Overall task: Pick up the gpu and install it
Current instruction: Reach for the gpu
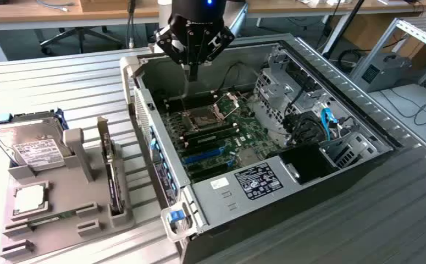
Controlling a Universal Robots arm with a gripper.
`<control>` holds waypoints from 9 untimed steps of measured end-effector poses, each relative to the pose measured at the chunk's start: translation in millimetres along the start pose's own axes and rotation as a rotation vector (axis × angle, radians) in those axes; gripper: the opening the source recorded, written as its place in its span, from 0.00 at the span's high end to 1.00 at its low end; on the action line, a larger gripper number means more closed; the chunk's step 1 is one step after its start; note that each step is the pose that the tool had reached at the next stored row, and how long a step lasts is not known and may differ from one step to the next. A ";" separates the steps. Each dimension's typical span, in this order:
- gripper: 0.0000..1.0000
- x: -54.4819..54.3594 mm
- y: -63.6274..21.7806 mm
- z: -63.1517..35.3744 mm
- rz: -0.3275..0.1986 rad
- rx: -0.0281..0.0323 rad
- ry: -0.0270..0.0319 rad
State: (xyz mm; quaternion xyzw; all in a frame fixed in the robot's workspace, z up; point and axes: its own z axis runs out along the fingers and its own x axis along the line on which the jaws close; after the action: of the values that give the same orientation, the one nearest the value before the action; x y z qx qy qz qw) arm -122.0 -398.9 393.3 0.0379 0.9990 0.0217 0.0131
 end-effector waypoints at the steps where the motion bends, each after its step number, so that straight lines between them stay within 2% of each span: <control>1: 0.89 0.1 0.0 0.0 0.000 0.0000 0.0000; 9: 0.89 4.3 -0.3 -0.1 0.000 0.0000 0.0000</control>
State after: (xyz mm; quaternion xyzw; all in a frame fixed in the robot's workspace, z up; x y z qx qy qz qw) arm -126.3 -399.0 393.3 0.0379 0.9990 0.0217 0.0131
